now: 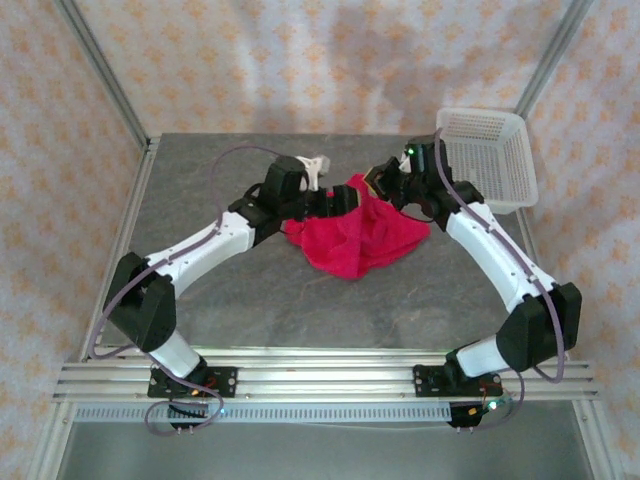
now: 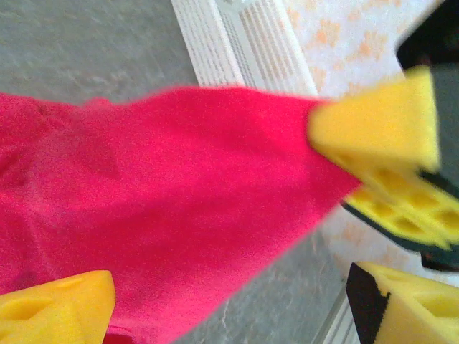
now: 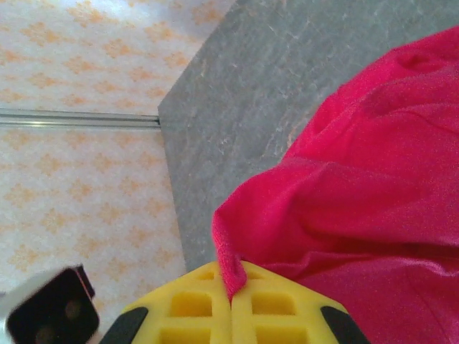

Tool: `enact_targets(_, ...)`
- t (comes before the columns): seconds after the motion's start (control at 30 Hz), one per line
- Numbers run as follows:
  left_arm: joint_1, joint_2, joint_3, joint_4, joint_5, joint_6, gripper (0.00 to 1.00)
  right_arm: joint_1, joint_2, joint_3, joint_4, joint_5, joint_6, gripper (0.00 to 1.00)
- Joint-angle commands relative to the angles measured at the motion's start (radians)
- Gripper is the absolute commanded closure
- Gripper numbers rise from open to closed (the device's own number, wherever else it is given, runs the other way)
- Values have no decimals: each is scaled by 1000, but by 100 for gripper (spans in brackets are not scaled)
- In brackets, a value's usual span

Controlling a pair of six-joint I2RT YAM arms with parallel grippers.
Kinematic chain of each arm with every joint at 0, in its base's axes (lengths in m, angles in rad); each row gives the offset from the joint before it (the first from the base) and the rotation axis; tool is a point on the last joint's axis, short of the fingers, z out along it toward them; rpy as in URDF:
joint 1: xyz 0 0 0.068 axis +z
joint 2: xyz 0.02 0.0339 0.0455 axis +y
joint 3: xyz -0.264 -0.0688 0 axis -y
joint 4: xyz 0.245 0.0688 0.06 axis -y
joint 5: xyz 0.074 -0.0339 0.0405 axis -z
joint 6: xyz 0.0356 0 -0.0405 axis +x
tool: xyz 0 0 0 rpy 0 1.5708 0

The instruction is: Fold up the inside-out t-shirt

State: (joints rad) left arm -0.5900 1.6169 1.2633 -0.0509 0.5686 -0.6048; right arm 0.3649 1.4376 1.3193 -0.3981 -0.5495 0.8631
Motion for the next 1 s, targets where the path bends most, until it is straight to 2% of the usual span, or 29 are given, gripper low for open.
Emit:
enact_targets(0.0, -42, 55, 50, -87, -19, 108, 15, -3, -4, 15, -9, -29, 14, 100)
enact_targets(0.13, -48, 104, 76, -104, -50, 116, 15, -4, -10, 24, -28, -24, 8, 100)
enact_targets(0.23, -48, 122, 91, -103, -76, 131, 26, -5, -15, 26, -33, -31, 10, 100)
enact_targets(0.27, -48, 128, 100, -104, -76, 133, 32, -7, -17, 26, -33, -35, 13, 100)
enact_targets(0.37, -47, 145, 128, -113, -79, 144, 62, -14, -17, 27, -35, -48, 17, 100)
enact_targets(0.43, -46, 147, 139, -118, -80, 149, 91, -23, -19, 22, -37, -56, 15, 100)
enact_targets(0.47, -42, 144, 141, -122, -75, 151, 100, -29, -22, 21, -44, -57, 8, 99)
enact_targets(0.53, -33, 121, 130, -120, -64, 146, 100, -68, -27, 11, -93, -36, -41, 67)
enact_targets(0.57, -27, 106, 119, -113, -55, 141, 100, -89, -32, -3, -109, -25, -61, 58)
enact_targets(0.6, -19, 84, 102, -99, -41, 131, 100, -114, -35, -27, -118, -17, -79, 53)
enact_targets(0.73, 13, 4, 21, -23, -12, 87, 100, -156, -15, -127, -86, -35, -100, 53)
enact_targets(0.97, 23, -12, 0, -1, 12, 76, 100, -145, 94, -225, 133, -121, -7, 53)
